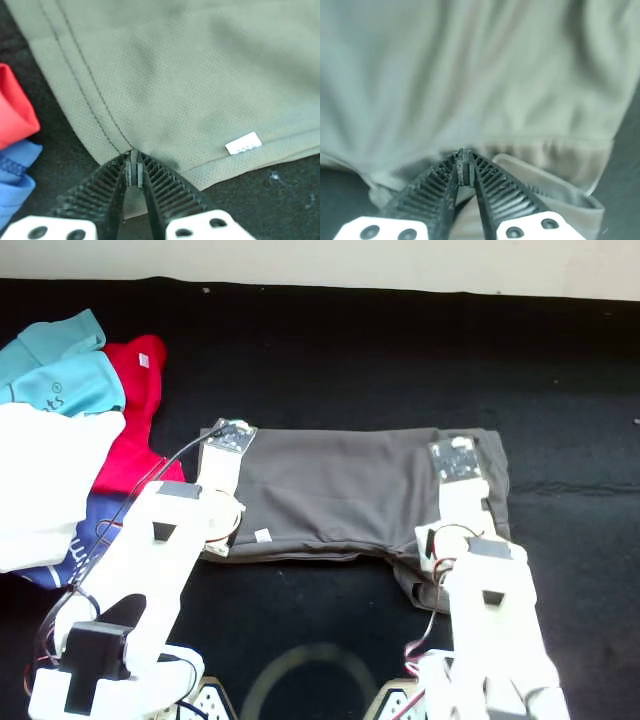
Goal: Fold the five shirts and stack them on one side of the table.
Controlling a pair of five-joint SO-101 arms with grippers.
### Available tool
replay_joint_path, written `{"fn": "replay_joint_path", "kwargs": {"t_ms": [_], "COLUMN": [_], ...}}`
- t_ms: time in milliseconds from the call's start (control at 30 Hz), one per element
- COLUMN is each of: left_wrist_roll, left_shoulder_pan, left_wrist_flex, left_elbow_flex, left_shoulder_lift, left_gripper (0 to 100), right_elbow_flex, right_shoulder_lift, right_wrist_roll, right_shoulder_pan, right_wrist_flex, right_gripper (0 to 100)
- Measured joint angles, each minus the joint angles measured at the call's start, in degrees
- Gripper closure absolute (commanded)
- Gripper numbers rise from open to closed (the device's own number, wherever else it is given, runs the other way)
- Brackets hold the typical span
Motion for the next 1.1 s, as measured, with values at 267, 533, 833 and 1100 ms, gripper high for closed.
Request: {"fn": "replay_joint_path", "kwargs": {"t_ms": [267,533,833,1100], "left_wrist_roll": [1.23,1.23,1.23,1.23], "left_shoulder_pan": [-0.09,-0.09,-0.09,-0.09], "left_wrist_flex": [0.0,0.0,0.0,0.0], "left_elbow_flex": [0.0,0.0,0.0,0.0], "left_shoulder_lift": [0.0,0.0,0.0,0.0], "left_gripper": [99,99,99,99], "right_elbow_flex": [-1.32,-1.32,-1.32,-1.32], "right_shoulder_lift": [1.32,-9.41,-21.01,-34.02], "right_wrist_roll": [0.0,2.73,10.64,5.36], "right_shoulder_pan": [2.55,2.55,2.73,7.3], "right_wrist_flex": [4.48,19.96,34.9,28.13], "right_gripper": [99.1,99.1,99.1,99.1]}}
